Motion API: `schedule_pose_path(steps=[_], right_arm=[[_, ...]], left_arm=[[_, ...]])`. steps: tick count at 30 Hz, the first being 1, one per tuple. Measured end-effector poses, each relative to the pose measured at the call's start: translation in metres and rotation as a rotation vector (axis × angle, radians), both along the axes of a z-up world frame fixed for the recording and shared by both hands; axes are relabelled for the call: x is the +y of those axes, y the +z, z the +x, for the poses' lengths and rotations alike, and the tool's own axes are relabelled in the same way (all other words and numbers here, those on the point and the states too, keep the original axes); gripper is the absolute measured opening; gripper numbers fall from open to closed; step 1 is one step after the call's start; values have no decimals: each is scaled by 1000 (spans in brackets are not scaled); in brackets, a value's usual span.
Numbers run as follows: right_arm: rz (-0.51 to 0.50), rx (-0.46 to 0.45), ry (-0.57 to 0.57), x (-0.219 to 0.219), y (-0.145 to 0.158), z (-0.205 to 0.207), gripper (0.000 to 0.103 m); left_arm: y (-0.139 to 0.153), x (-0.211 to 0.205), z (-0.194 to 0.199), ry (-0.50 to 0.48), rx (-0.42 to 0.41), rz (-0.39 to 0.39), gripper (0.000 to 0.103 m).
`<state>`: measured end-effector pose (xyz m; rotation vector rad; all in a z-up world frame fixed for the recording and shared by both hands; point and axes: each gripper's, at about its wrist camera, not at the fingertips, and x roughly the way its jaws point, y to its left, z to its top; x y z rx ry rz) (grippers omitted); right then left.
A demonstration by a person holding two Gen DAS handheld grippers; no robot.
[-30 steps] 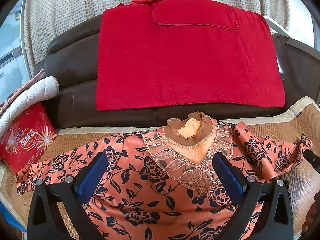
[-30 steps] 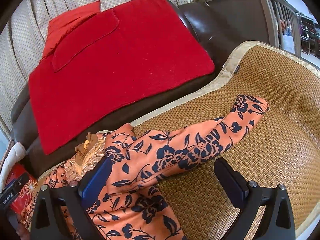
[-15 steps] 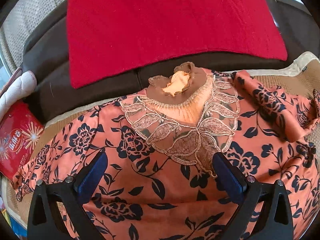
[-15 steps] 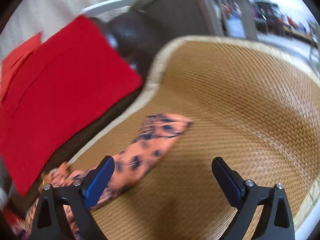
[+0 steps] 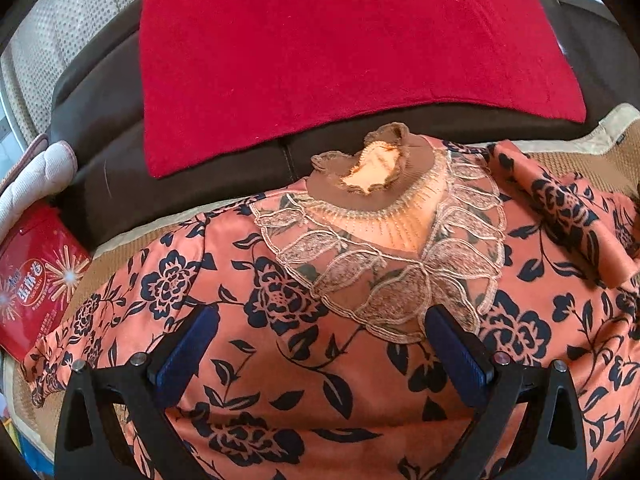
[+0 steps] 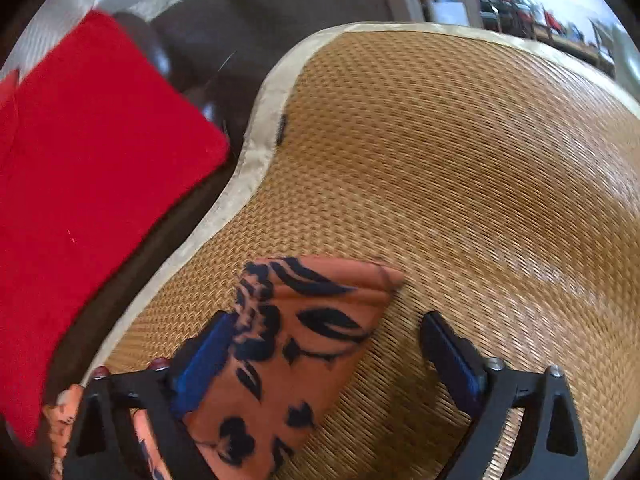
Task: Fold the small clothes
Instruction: 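Grasp the sleeve cuff with the right gripper and lift it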
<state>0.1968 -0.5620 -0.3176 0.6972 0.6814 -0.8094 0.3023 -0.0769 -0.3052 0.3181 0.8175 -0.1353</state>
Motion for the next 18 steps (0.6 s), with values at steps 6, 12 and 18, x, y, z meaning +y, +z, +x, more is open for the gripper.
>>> schedule_pose_path(steps=[6,12,18], right_arm=[[-57,-47,63,21,23,16,16],[-84,-407,344,117,130,30,16],[-73,-623,682,251,217,45,16]], left_arm=[[14,33,10,84,-37,-21,103],[36,90,18,237,-97,-60,103],[60,149,20,389,-196,-61,103]])
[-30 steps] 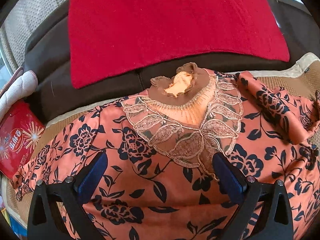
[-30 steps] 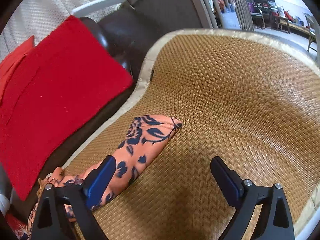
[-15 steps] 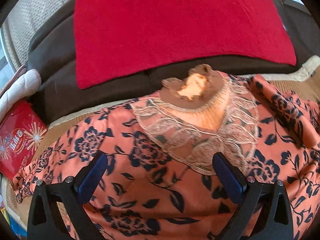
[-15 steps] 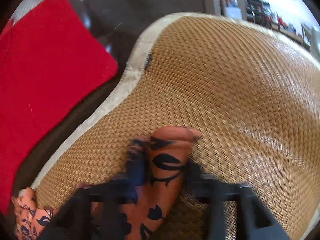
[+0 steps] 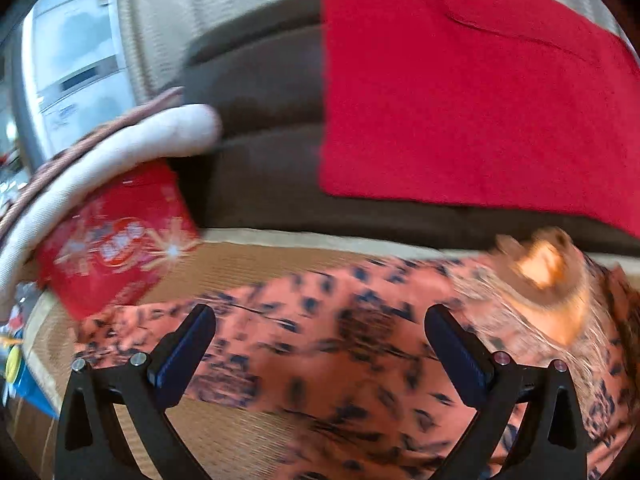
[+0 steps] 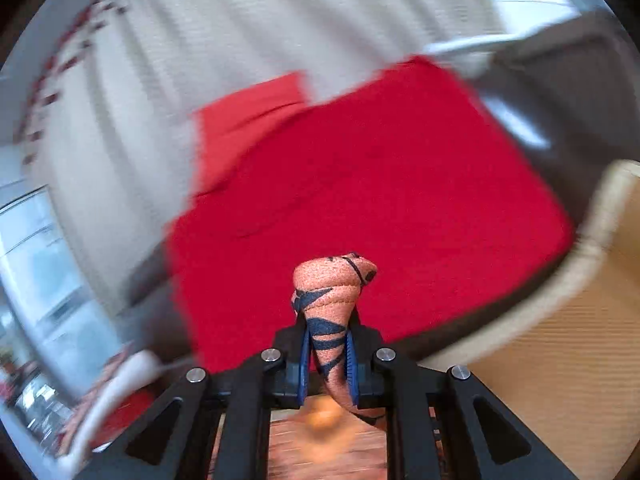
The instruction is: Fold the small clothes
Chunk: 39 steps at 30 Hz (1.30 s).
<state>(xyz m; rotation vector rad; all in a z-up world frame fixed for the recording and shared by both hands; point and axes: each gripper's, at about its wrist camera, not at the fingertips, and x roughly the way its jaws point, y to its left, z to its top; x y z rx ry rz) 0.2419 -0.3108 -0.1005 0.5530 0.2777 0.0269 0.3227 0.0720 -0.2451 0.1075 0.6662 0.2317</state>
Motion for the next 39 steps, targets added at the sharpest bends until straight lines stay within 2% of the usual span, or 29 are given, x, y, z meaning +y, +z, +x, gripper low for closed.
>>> schedule_pose_path(steps=[1,4,5,6,7,8,10,12,15,18,20,22,23,25,27,28,30,31,32,33,34,35,37,39], right_arm=[[2,-7,76,31,13,9,16],[34,33,224,91,22,31,21],[44,68,284,114,20,41,29],[55,89,324,124,18,49,56],[94,99,405,145,13,56,76],[120,88,435,156,11,55,97],[154,39,454,171,8,49,97],[107,49,453,175,6,49,97],[34,82,371,167,-5,39,97],[-6,165,286,139,-29,29,96],[-19,231,240,120,-59,14,95],[-30,306,205,110,-90,15,90],[-25,334,201,103,-105,13,83],[5,436,184,88,-142,18,75],[36,508,166,76,-159,25,70],[57,532,148,67,-163,28,70],[67,536,115,54,-161,29,70],[60,543,89,46,-160,28,70],[57,549,62,39,-160,27,70],[68,556,37,28,-161,23,70],[97,567,11,14,-164,21,70],[124,570,-8,3,-166,20,70],[145,555,-41,-19,-166,16,70],[123,539,-50,-27,-165,20,70]], left_arm=[[3,12,1,34,-17,-2,103],[12,46,3,131,-48,-7,103],[14,56,2,159,-54,-11,103],[16,69,2,188,-57,-24,103],[18,83,0,215,-57,-52,103],[19,95,-1,236,-55,-82,103],[19,110,-6,265,-53,-112,103],[17,124,-7,287,-44,-115,103],[15,135,-8,308,-33,-106,103],[12,143,-7,331,-14,-122,103],[8,149,-6,343,8,-139,103],[4,153,-6,359,30,-133,103],[2,153,-7,362,36,-129,103],[1,147,-7,312,31,-143,103],[3,135,-7,234,15,-165,103],[4,125,-6,160,6,-198,103],[4,106,-1,8,20,-287,98],[3,99,1,-49,32,-316,90],[1,89,3,-97,50,-327,77],[-4,75,8,-150,86,-306,70],[-9,66,11,-175,113,-280,53],[-18,57,16,-198,154,-251,42],[-32,50,24,-213,214,-249,42],[-43,45,29,-219,265,-253,42]])
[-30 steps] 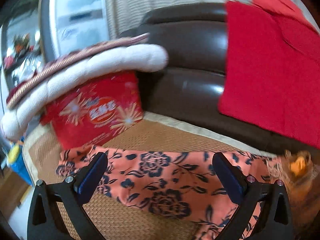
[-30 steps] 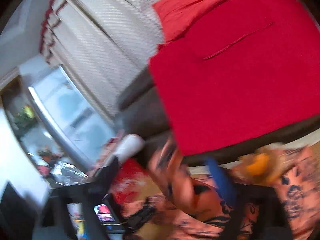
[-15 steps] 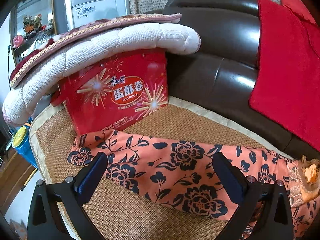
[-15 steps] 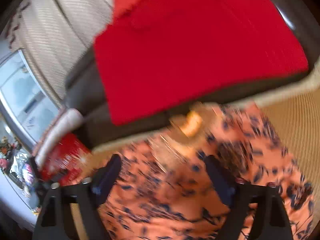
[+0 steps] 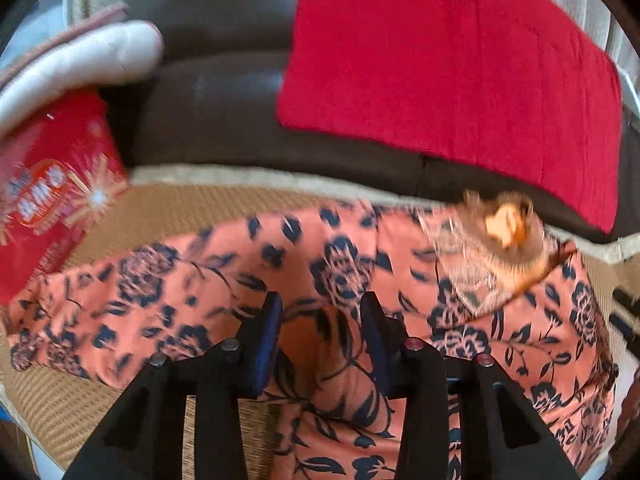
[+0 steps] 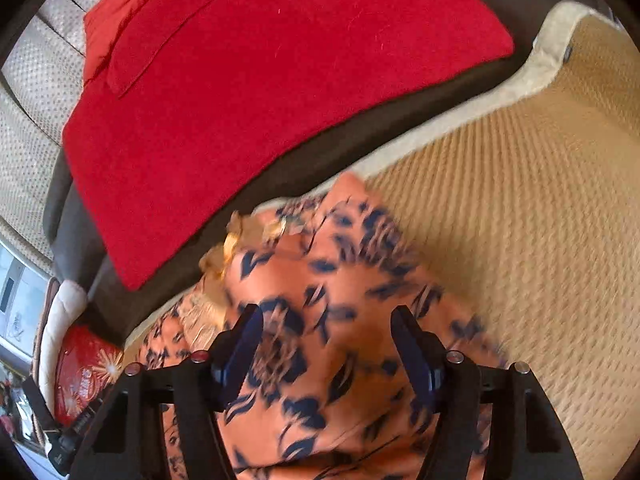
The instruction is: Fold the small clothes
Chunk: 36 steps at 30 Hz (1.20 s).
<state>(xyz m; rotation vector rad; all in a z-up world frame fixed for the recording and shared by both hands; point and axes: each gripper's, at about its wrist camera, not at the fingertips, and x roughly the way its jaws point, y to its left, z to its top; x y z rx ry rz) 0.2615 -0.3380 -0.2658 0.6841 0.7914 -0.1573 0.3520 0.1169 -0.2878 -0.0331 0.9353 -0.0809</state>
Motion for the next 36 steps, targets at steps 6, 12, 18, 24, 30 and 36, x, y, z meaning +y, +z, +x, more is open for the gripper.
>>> schedule_pose_path(steps=[6,12,18,24,30,36], right_arm=[[-145,14,37,-11,-5,25,82],[-252,88,102,-14,-36,55,71],[-325,105,128,-16,-37,63,16],[-386,92,-5,-40,-30,52,1],[-202,24,-88,-59,-29,37,5],[-195,-74,184,21,-7,45,6]], left_arm=[[-14,-13,2,-41,12,39,32],[-18,-26,4,-83,-5,68,10],[2,-33,6,-59,-113,47,8],[39,-39,2,38,-318,73,8],[5,-25,36,219,-105,211,28],[17,19,26,374,-89,108,60]])
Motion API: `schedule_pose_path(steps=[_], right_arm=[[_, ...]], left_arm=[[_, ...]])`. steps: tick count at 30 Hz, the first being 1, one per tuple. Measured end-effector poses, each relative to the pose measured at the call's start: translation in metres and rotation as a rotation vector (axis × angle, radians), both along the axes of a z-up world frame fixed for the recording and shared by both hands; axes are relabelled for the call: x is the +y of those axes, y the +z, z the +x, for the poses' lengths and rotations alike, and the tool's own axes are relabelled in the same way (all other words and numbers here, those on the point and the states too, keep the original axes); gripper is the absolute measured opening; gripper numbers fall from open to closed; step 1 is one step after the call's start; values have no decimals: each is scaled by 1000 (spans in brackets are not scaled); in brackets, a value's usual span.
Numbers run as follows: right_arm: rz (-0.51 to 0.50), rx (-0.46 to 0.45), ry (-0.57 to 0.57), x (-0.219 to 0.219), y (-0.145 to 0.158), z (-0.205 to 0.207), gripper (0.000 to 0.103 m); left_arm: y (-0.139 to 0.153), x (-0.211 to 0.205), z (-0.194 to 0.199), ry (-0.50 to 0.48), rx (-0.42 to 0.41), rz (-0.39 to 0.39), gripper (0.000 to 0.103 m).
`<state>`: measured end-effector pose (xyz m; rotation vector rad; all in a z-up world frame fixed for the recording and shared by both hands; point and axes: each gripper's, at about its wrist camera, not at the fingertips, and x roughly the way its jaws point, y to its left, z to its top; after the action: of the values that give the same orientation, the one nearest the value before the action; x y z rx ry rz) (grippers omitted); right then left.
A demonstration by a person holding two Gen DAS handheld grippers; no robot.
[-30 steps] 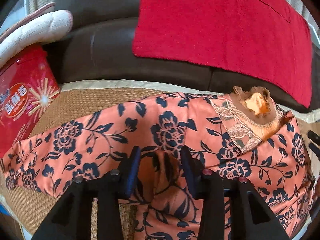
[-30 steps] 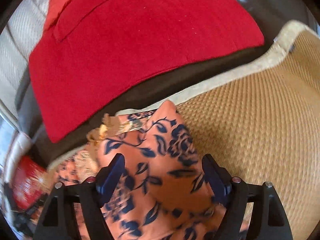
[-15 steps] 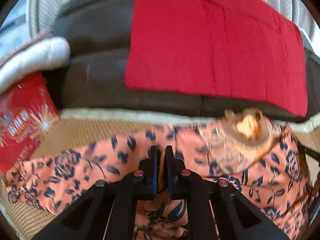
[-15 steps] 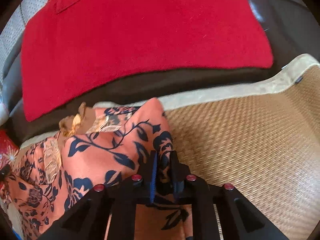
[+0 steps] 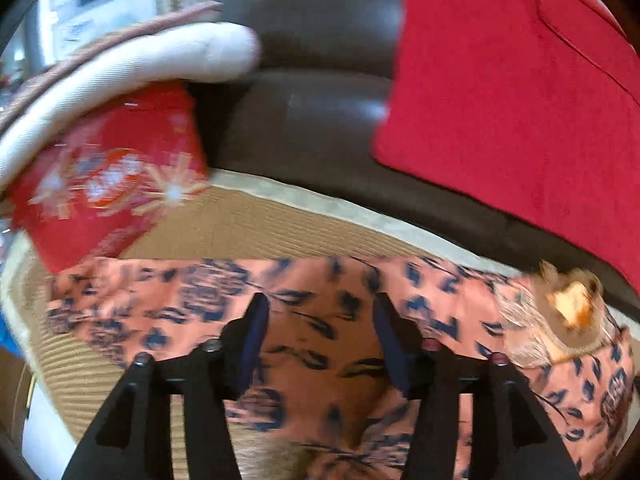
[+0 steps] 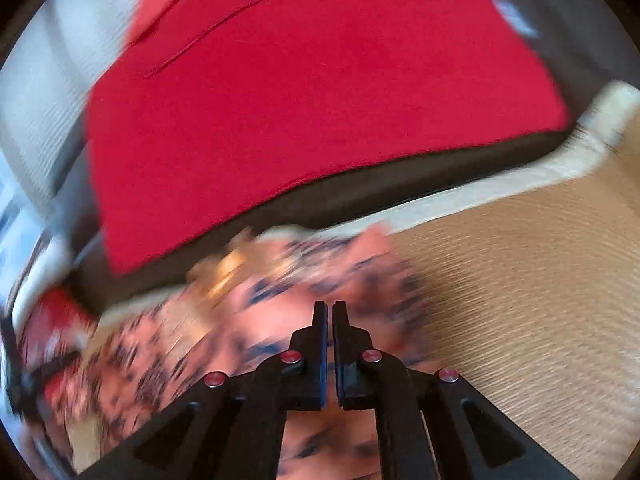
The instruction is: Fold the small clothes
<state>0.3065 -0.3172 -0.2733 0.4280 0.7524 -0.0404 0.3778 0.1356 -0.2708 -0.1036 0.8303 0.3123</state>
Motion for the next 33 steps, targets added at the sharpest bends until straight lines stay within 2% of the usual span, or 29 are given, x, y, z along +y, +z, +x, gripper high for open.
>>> schedule_pose_path(steps=[2,4,6,8,9,11,12,13,16,22,24,25,26,27,29,31,33], right_arm=[[-11,46,105,32,-7,5,5],[-23,119,185,61,-21,12,6],[-99,176,217,82,-32,14,5],[-127,158,210,86,-28,10,5],[-99,169,207,86,-29,12,5],[46,176,184,77,-24,3,6],[82,168,177,72,-18,-5,6],[110,151,167,72,-13,-10,6],[108,95,168,83,5,-24,6],[151,46,236,105,15,-35,6],[150,45,263,114,15,-33,7],[145,45,274,118,13,-31,8],[140,47,279,120,11,-30,8],[138,53,281,124,8,-27,8],[142,62,287,126,3,-24,8],[141,57,289,125,2,-24,8],[151,36,300,123,4,-26,8]], left_arm=[[4,21,-8,70,-7,-5,70],[3,45,-15,147,6,-23,76],[1,70,-24,216,25,-30,77],[-8,104,-33,318,61,-38,77],[-11,116,-39,353,77,-47,77],[-20,149,-51,448,107,-111,77],[-27,170,-59,498,109,-160,77],[-28,183,-66,533,109,-190,77],[-40,219,-81,617,108,-278,77],[-70,260,-82,624,115,-441,77],[-68,262,-80,611,86,-432,77],[-67,264,-77,591,62,-442,71],[-68,265,-75,574,48,-462,58],[-69,265,-74,571,43,-465,51],[-71,267,-72,564,29,-464,23],[-77,273,-71,553,5,-511,12],[-75,274,-75,558,-24,-531,10]])
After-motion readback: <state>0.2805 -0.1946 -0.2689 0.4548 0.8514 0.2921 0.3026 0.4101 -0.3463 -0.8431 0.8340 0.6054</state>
